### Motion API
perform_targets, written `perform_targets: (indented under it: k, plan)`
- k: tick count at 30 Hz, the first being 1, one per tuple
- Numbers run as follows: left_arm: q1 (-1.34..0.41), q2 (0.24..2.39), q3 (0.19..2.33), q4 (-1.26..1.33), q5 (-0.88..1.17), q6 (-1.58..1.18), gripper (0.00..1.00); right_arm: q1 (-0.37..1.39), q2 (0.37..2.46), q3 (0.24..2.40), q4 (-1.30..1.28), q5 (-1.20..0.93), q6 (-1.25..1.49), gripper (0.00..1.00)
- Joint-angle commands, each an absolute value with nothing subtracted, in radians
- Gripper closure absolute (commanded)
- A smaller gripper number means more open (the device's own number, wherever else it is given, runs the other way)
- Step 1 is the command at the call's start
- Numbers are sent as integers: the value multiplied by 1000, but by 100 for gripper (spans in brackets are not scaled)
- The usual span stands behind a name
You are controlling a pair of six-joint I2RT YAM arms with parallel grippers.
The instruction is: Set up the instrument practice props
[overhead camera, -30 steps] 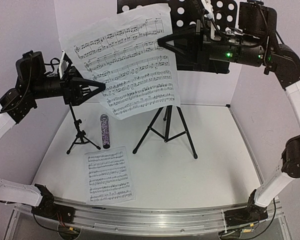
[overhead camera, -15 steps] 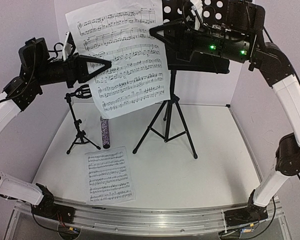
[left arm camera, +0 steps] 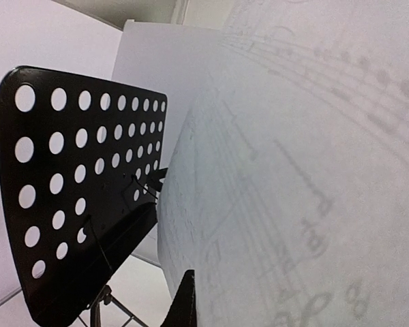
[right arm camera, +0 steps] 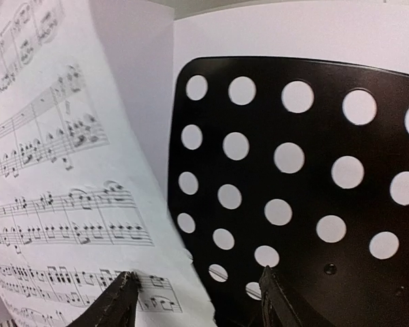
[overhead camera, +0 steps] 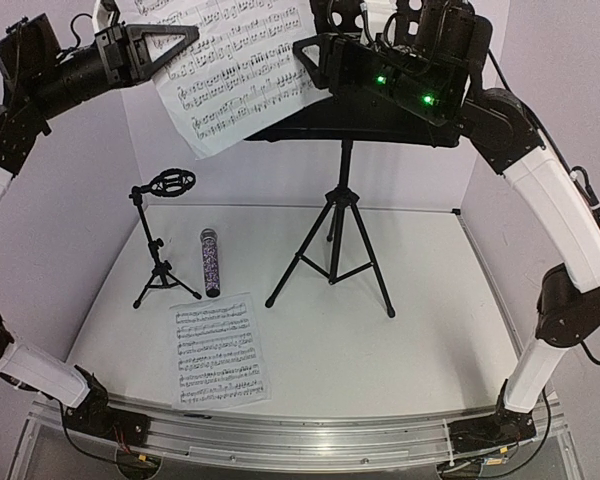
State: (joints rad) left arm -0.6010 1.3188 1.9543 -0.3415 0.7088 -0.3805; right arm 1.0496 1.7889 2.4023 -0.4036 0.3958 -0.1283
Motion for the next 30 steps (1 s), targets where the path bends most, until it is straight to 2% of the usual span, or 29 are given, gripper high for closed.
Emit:
perform_targets:
  k: [1,7,11,15,19,27,30]
  plan:
    - [-598,1396,2135,-499,579,-420,100,1049,1759,2392,-336,562,-79,40]
    - [-598,1438,2258,-558,488,-352,100,1050,1740,2340,-380,618,-53,40]
    - [-598,1422,2243,-580,424,-305,100,1046,1715,2273,-426,658,-12,40]
    - [-598,1430,2258,-563,394,-237,100,974,1703,2230,-477,537,110,41]
    - [-598,1443,2272,-543,419,-177,100,899,1703,2202,-495,405,168,47]
    - [-599,1469,2278,-529,443,-115,100,897,1752,2238,-488,336,118,59]
    - [-598,1474,2278,-523,441,-99,100,897,1709,2171,-465,331,133,59]
